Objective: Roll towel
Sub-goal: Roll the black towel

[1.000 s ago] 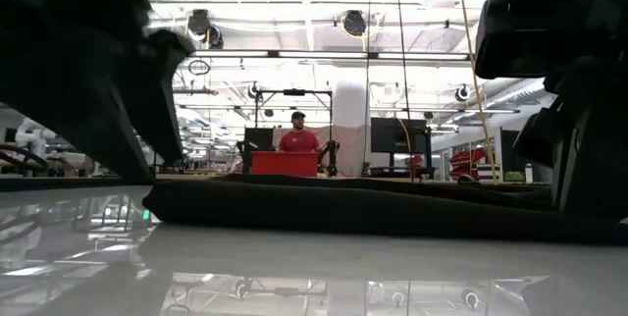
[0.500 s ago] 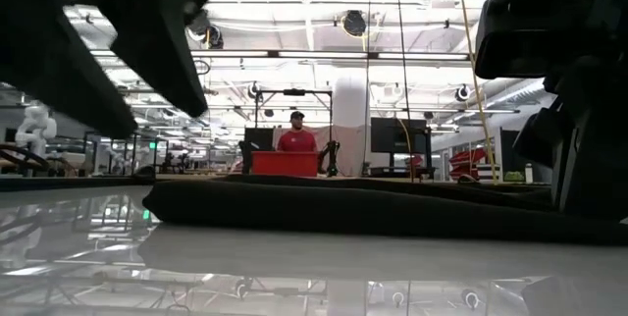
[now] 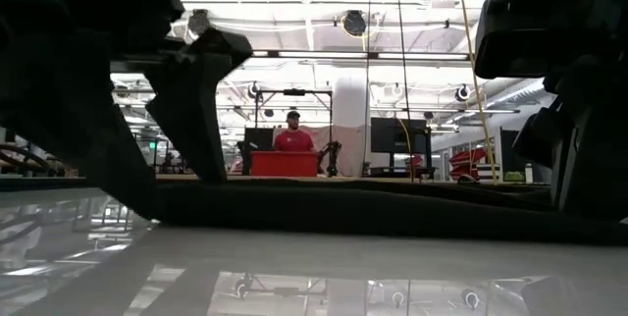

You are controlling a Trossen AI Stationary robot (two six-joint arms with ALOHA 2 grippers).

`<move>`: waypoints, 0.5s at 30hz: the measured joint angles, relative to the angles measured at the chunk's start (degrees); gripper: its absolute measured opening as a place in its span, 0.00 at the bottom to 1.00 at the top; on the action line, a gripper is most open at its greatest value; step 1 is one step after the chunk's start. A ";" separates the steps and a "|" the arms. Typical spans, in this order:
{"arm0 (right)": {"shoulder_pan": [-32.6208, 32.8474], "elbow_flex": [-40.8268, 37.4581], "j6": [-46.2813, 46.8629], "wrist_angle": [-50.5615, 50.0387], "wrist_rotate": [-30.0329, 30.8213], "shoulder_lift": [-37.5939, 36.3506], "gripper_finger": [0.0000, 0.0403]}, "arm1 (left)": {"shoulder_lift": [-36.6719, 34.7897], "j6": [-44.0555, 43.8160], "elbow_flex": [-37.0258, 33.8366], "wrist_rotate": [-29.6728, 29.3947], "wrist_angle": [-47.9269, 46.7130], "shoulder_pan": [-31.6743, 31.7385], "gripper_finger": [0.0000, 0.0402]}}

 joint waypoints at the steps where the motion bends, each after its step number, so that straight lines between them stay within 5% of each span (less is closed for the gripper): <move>1: 0.00 0.00 -0.04 0.06 0.00 0.00 0.08 | 0.28 -0.07 0.01 1.55 0.42 0.43 0.52; 8: 0.00 -0.02 -0.13 0.29 0.00 0.05 0.08 | 1.80 -0.39 0.20 3.82 0.83 1.66 0.44; 15: 0.02 -0.02 -0.66 0.29 -0.07 -0.13 0.08 | 2.04 -1.68 0.17 4.27 0.75 2.18 0.16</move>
